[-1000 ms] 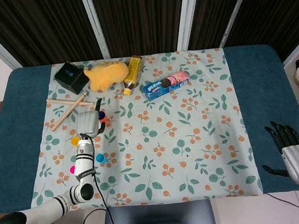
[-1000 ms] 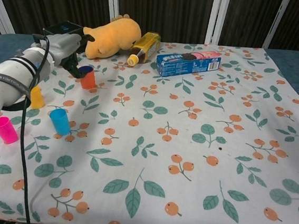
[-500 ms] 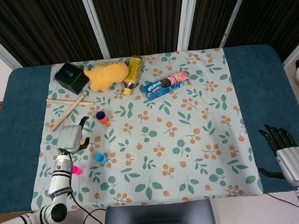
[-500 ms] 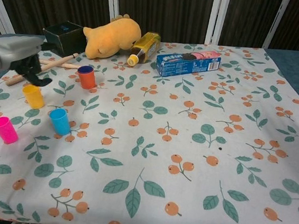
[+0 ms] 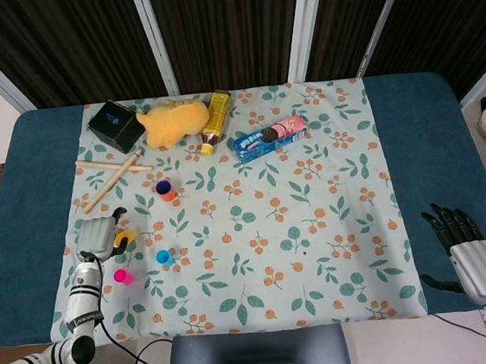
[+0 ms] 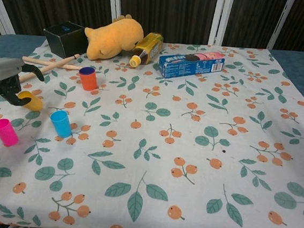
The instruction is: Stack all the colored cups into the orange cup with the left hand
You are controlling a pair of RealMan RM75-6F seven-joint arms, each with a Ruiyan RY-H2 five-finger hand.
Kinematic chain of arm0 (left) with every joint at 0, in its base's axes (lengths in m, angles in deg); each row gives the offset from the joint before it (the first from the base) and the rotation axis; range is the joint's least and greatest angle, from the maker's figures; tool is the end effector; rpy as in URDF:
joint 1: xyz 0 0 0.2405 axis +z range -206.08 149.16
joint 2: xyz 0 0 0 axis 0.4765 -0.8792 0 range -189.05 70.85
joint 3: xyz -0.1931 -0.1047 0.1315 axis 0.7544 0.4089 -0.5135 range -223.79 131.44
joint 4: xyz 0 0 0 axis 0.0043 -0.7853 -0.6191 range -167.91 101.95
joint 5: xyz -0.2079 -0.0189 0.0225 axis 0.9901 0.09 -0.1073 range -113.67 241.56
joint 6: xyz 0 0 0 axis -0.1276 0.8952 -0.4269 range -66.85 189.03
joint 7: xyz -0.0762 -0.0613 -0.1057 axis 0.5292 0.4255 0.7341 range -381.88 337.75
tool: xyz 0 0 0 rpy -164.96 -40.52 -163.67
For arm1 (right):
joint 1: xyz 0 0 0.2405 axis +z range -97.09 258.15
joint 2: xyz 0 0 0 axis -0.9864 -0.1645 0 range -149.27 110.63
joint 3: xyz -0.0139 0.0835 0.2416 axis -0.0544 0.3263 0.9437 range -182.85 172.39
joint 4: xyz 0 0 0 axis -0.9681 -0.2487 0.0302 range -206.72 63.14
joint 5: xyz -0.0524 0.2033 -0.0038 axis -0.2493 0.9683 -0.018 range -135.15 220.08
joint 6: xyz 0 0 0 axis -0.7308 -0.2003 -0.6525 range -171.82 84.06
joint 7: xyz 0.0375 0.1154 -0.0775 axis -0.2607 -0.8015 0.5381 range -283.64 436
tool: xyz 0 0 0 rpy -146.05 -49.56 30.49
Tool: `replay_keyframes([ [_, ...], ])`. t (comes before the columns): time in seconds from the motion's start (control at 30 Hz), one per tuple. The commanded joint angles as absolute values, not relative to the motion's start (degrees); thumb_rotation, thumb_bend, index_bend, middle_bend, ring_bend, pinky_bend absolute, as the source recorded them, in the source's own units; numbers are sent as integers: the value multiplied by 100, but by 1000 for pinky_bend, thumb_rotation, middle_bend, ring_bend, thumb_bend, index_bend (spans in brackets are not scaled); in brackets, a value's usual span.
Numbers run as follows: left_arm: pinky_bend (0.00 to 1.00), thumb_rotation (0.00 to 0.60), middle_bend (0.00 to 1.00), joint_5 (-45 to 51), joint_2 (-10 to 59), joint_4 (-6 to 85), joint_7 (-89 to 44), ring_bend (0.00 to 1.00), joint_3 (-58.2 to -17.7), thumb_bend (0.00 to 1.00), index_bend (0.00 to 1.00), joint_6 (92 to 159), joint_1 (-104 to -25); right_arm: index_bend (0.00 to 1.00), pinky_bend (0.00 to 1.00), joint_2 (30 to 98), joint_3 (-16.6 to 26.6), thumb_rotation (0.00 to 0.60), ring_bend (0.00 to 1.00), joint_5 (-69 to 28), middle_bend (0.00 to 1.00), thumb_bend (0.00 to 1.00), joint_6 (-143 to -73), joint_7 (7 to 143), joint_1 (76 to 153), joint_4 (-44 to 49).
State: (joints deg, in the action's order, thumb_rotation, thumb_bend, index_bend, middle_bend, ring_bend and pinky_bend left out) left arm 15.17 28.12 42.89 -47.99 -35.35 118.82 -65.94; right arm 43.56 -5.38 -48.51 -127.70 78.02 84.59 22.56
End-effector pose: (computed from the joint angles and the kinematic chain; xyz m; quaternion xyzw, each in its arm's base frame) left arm -0.2450 0.3623 0.0236 -0.6572 -0.4236 -0.2720 0.5610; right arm -0.3021 -0.1644 0.1480 0.6355 -0.3875 0.3722 0.5544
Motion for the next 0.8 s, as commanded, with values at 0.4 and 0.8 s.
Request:
replay_keyframes([
  [0.4, 1000, 600, 1000, 1413, 2945, 4057, -4703, 1000, -3490, 403, 600, 11895, -6615, 0, 0, 4363, -545, 600, 0, -4849, 0, 135, -12752, 7809, 8462, 2237],
  [0.8, 1000, 600, 1000, 1935, 2851, 4278, -4410, 1000, -2856, 539, 737, 11719, -6809, 0, 0, 4355, -548, 600, 0, -4834, 0, 134, -12730, 7813, 8466, 2229],
])
